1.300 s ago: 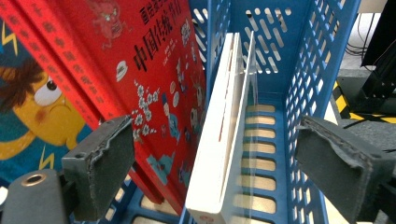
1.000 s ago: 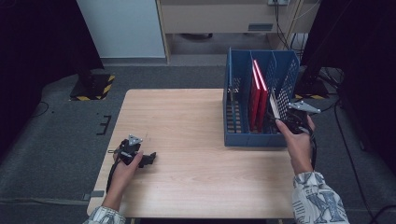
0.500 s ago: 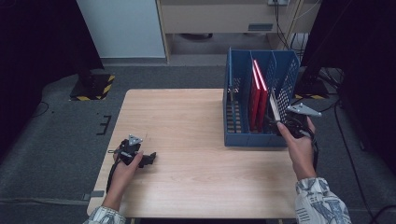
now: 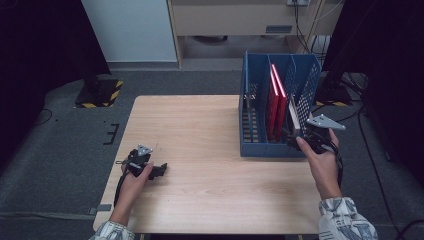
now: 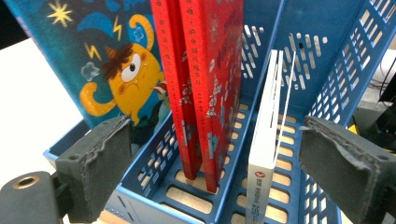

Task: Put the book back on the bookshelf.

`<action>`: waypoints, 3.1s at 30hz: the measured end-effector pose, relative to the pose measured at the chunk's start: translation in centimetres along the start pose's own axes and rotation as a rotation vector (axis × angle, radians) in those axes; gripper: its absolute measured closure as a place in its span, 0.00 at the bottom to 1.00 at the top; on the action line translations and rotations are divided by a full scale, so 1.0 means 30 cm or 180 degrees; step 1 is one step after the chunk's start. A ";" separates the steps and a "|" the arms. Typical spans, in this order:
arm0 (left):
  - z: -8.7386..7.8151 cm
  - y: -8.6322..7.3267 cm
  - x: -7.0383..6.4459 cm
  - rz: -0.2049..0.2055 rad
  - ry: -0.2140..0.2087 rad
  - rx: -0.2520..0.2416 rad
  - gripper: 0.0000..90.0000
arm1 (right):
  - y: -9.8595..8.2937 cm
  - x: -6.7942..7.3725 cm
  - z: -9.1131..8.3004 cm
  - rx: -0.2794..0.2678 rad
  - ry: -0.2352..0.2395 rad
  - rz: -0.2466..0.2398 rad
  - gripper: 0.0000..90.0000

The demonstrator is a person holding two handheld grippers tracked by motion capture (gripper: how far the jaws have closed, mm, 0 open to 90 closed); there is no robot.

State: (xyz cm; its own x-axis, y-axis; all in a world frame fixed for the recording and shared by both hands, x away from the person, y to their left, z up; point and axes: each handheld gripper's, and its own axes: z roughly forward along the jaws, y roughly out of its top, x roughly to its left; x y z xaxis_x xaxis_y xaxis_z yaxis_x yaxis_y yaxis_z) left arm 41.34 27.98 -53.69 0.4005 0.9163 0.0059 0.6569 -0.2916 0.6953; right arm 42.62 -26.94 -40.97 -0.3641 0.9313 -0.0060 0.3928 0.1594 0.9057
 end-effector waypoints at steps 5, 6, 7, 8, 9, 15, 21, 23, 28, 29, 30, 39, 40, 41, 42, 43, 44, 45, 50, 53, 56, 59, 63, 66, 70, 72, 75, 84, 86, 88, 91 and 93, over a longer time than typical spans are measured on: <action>0.000 0.000 0.000 -0.0001 0.0000 -0.0001 0.00 | -0.006 0.019 -0.019 -0.0018 0.0053 -0.0037 0.11; 0.000 0.000 0.000 -0.0001 0.0000 0.0000 0.00 | -0.006 0.019 -0.019 -0.0018 0.0053 -0.0037 0.11; 0.000 0.000 0.000 -0.0001 0.0000 0.0000 0.00 | -0.006 0.023 -0.021 -0.0020 0.0063 -0.0035 0.11; 0.000 0.000 0.000 -0.0002 0.0000 -0.0001 0.00 | -0.007 0.028 -0.024 -0.0029 0.0072 -0.0059 0.11; 0.000 0.000 0.000 -0.0002 0.0001 0.0000 0.00 | -0.008 0.041 -0.030 -0.0032 0.0105 -0.0066 0.11; 0.000 0.000 -0.001 -0.0002 0.0002 0.0000 0.00 | -0.010 0.079 -0.039 -0.0024 0.0201 -0.0127 0.10; 0.000 0.000 -0.001 -0.0001 0.0001 -0.0001 0.00 | -0.013 0.131 -0.046 -0.0007 0.0331 -0.0223 0.10; 0.000 0.000 -0.001 -0.0002 0.0002 -0.0001 0.00 | -0.016 0.153 -0.048 -0.0006 0.0378 -0.0253 0.10; 0.000 -0.001 -0.002 -0.0004 0.0003 -0.0001 0.00 | -0.037 0.216 -0.043 0.0055 0.0523 -0.0330 0.09; 0.000 -0.001 -0.002 -0.0003 0.0003 0.0000 0.00 | -0.042 0.226 -0.040 0.0077 0.0544 -0.0334 0.09; 0.000 -0.001 -0.002 -0.0003 0.0003 0.0000 0.00 | -0.042 0.226 -0.040 0.0077 0.0544 -0.0334 0.09; 0.000 -0.001 -0.002 -0.0004 0.0002 -0.0001 0.00 | -0.081 0.301 -0.023 0.0216 0.0724 -0.0482 0.08; 0.000 -0.001 -0.002 -0.0004 0.0002 -0.0001 0.00 | -0.081 0.301 -0.023 0.0216 0.0724 -0.0482 0.08; -0.001 -0.001 -0.002 -0.0003 0.0001 -0.0001 0.00 | -0.083 0.307 -0.023 0.0235 0.0745 -0.0496 0.08; 0.000 -0.001 -0.002 -0.0004 0.0002 -0.0001 0.00 | -0.089 0.321 -0.023 0.0263 0.0772 -0.0513 0.07; 0.000 -0.001 -0.002 -0.0004 0.0002 -0.0001 0.00 | -0.089 0.321 -0.023 0.0263 0.0772 -0.0513 0.07; 0.000 -0.001 -0.002 -0.0004 0.0002 -0.0001 0.00 | -0.094 0.336 -0.023 0.0293 0.0820 -0.0538 0.07; 0.000 -0.001 -0.002 -0.0004 0.0001 -0.0002 0.00 | -0.096 0.343 -0.022 0.0303 0.0845 -0.0549 0.07; 0.000 -0.001 -0.002 -0.0004 0.0002 -0.0001 0.00 | -0.106 0.373 -0.019 0.0355 0.0949 -0.0555 0.06; -0.001 -0.001 -0.002 -0.0003 0.0000 -0.0001 0.00 | -0.119 0.396 -0.012 0.0409 0.1047 -0.0551 0.06; -0.001 -0.001 -0.002 -0.0003 0.0001 -0.0001 0.00 | -0.131 0.405 -0.007 0.0434 0.1094 -0.0516 0.06; -0.001 -0.001 -0.002 -0.0002 0.0001 -0.0002 0.00 | -0.153 0.418 0.002 0.0490 0.1130 -0.0556 0.06; 0.000 -0.001 -0.002 -0.0003 0.0001 -0.0002 0.00 | -0.182 0.446 0.014 0.0568 0.1195 -0.0570 0.06; -0.001 -0.001 -0.002 -0.0002 0.0000 -0.0001 0.00 | -0.195 0.470 0.023 0.0647 0.1237 -0.0651 0.06; -0.001 -0.001 -0.002 -0.0003 0.0001 -0.0002 0.00 | -0.207 0.504 0.038 0.0693 0.1292 -0.0719 0.06; -0.001 -0.001 -0.002 -0.0002 0.0000 -0.0001 0.00 | -0.211 0.517 0.049 0.0717 0.1305 -0.0743 0.06; -0.001 -0.001 -0.002 -0.0001 0.0000 -0.0001 0.00 | -0.215 0.536 0.062 0.0749 0.1331 -0.0751 0.06; -0.001 -0.001 -0.002 -0.0002 -0.0001 0.0000 0.00 | -0.223 0.588 0.096 0.0792 0.1373 -0.0843 0.06; -0.001 -0.001 -0.002 -0.0002 -0.0001 -0.0001 0.00 | -0.225 0.602 0.104 0.0794 0.1376 -0.0845 0.06; -0.001 -0.001 -0.002 0.0000 -0.0001 -0.0001 0.00 | -0.229 0.621 0.116 0.0839 0.1404 -0.0861 0.06; 0.000 -0.001 -0.002 0.0000 -0.0002 -0.0001 0.00 | -0.235 0.641 0.130 0.0867 0.1423 -0.0888 0.06; 0.000 -0.001 -0.002 0.0001 -0.0003 -0.0001 0.00 | -0.237 0.647 0.136 0.0880 0.1427 -0.0887 0.06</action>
State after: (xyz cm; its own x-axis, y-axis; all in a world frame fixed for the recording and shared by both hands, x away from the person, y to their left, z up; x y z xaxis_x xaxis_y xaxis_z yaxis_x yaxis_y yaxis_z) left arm 41.29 27.92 -53.70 0.4014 0.9159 0.0053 0.6565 -0.2917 0.6956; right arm 36.19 -8.65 -49.26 -0.7825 0.6227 0.0065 0.4147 0.5134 0.7513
